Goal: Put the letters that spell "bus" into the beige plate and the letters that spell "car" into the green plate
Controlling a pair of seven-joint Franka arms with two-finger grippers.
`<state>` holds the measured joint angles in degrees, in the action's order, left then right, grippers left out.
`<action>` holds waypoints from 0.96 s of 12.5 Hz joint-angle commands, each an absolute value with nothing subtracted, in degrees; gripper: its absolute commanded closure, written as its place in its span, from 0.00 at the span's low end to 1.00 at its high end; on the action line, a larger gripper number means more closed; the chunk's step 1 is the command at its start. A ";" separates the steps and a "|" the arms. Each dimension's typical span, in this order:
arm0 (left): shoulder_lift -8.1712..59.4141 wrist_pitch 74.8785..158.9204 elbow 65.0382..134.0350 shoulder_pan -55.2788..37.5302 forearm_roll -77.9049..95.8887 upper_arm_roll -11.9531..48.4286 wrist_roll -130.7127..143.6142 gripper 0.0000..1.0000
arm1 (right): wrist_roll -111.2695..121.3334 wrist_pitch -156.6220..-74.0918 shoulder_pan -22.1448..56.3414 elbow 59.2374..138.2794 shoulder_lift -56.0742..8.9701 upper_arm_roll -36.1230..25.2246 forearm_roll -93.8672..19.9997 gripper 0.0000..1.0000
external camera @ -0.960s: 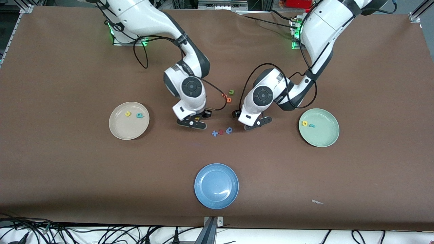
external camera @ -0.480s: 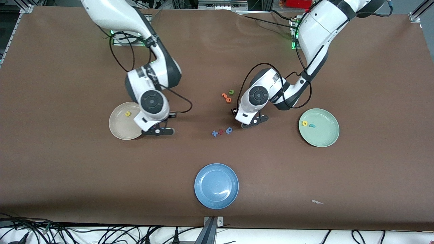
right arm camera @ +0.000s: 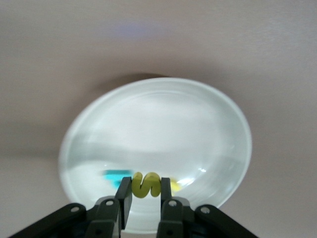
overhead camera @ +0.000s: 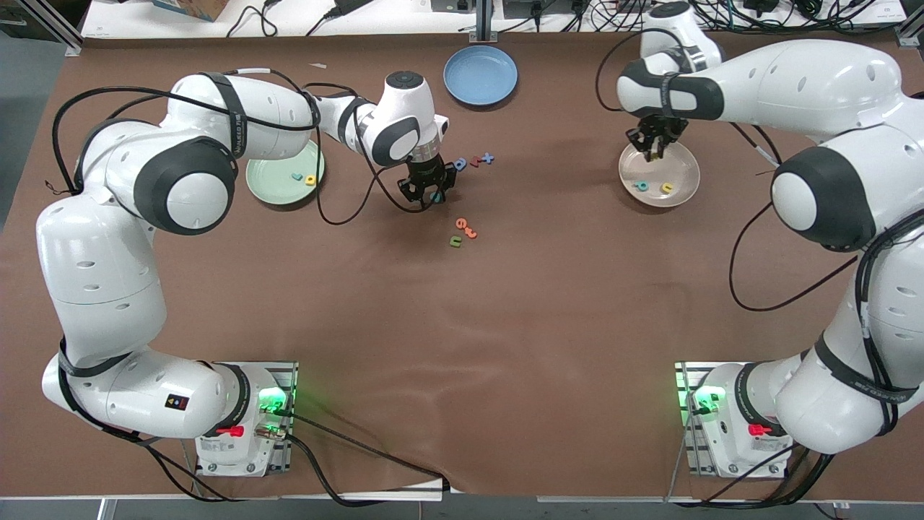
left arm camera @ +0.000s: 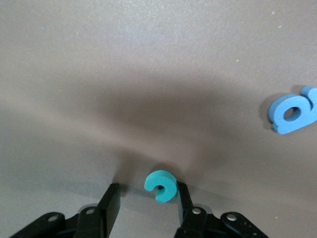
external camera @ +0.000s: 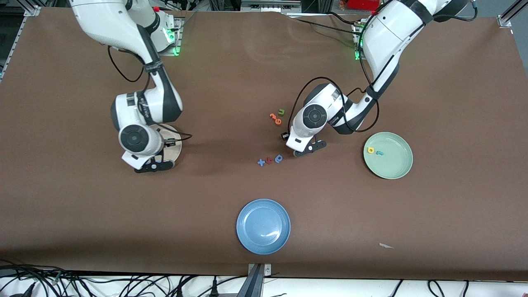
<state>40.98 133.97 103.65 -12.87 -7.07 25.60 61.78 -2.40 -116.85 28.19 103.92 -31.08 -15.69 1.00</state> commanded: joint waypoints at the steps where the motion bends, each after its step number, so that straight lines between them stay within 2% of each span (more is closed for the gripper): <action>1: 41.92 136.32 102.83 -13.45 -8.53 24.70 63.46 0.46 | 0.79 -118.39 26.10 104.86 -31.11 -15.03 -0.61 0.26; 2: 41.92 136.32 102.83 -13.45 -8.53 24.70 63.46 0.46 | 0.36 -117.87 26.28 104.42 -31.11 -14.94 -0.70 0.00; 4: 42.01 136.32 102.83 -13.45 -8.53 24.70 63.46 0.47 | 0.35 -117.25 26.28 103.98 -30.50 -14.77 -0.70 0.00; 6: 42.01 136.32 103.09 -13.53 -8.53 24.70 63.89 0.58 | 0.61 -113.67 26.37 100.74 -30.41 -14.77 -0.70 0.00; 8: 42.01 136.23 103.10 -14.24 -8.53 24.61 64.95 0.67 | 0.44 -104.47 26.46 95.48 -29.53 -14.68 -0.70 0.00; 10: 42.01 136.23 103.01 -14.24 -8.53 24.61 64.95 0.79 | 1.05 -96.19 26.46 92.12 -25.77 -14.68 -0.97 0.00; 12: 41.92 136.23 103.01 -14.15 -8.61 24.35 64.69 0.97 | 1.32 -91.34 26.46 89.66 -21.20 -14.85 -0.88 0.00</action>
